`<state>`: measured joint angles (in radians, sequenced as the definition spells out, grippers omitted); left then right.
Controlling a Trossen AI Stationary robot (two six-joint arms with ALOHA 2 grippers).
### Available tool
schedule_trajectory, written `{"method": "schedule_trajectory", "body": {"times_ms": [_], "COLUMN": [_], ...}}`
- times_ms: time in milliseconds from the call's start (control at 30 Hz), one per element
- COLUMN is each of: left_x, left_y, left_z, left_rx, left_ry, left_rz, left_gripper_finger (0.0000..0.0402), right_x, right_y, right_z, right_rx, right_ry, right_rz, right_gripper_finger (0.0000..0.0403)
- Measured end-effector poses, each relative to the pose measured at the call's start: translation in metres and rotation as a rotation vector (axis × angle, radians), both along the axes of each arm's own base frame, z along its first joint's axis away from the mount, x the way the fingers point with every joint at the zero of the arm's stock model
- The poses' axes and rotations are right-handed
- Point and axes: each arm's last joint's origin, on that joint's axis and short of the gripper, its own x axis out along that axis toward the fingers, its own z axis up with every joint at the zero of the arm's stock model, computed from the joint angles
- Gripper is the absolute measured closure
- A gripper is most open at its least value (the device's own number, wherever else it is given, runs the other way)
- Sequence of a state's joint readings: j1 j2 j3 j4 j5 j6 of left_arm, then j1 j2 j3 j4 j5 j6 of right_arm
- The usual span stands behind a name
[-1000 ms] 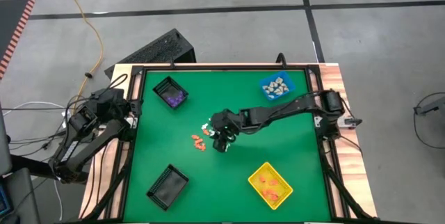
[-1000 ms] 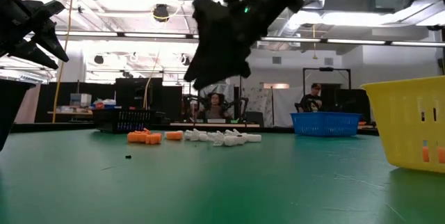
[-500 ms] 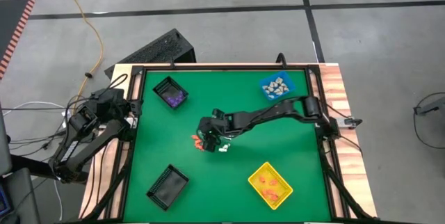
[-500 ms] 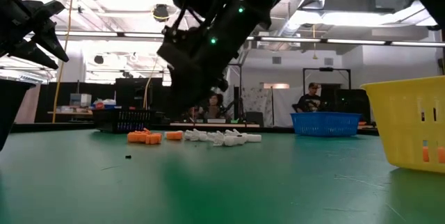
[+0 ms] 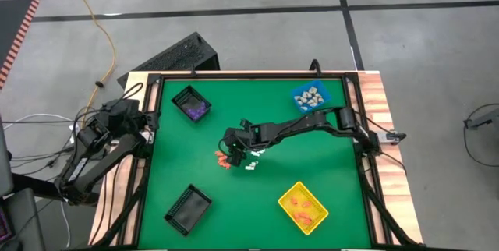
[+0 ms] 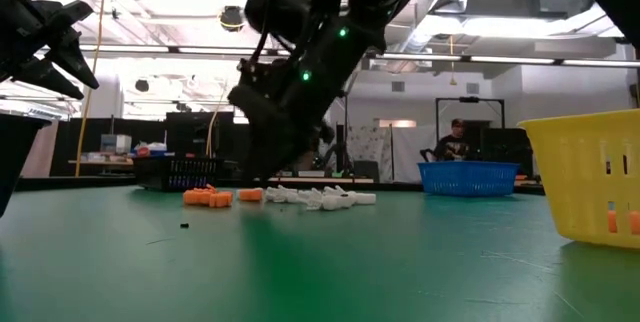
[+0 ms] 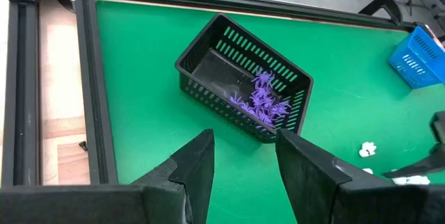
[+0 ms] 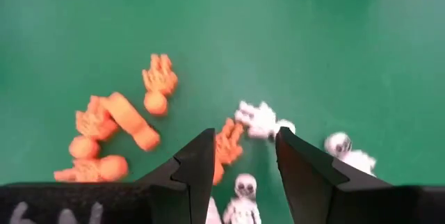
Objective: Sort Halloween decoration
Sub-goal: Put the orange skeleton toy into the yellow basket
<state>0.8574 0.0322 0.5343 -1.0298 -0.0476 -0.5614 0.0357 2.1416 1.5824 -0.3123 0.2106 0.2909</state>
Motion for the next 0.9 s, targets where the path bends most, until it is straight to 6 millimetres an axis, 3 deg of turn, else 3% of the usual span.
{"method": "schedule_trajectory", "body": {"times_ms": [167, 433, 533, 733, 900], "left_x": [0.0, 0.0, 0.0, 0.0, 0.0], "left_y": [0.0, 0.0, 0.0, 0.0, 0.0], "left_z": [0.0, 0.0, 0.0, 0.0, 0.0], "left_rx": [0.0, 0.0, 0.0, 0.0, 0.0], "left_ry": [0.0, 0.0, 0.0, 0.0, 0.001], "left_rz": [-0.008, -0.014, -0.014, -0.013, -0.012], "left_gripper_finger": [0.0258, 0.0258, 0.0258, 0.0258, 0.0258], "right_x": [0.004, 0.005, 0.004, 0.007, 0.015], "right_y": [0.005, 0.003, 0.002, 0.001, 0.002], "right_z": [-0.018, -0.027, -0.029, -0.021, -0.004], "right_rx": [0.011, 0.047, 0.063, 0.066, 0.082], "right_ry": [0.018, 0.035, 0.047, 0.063, 0.048], "right_rz": [-0.002, -0.048, -0.071, -0.071, -0.05], "right_gripper_finger": [0.0227, 0.0232, 0.0258, 0.0354, 0.0373]}}
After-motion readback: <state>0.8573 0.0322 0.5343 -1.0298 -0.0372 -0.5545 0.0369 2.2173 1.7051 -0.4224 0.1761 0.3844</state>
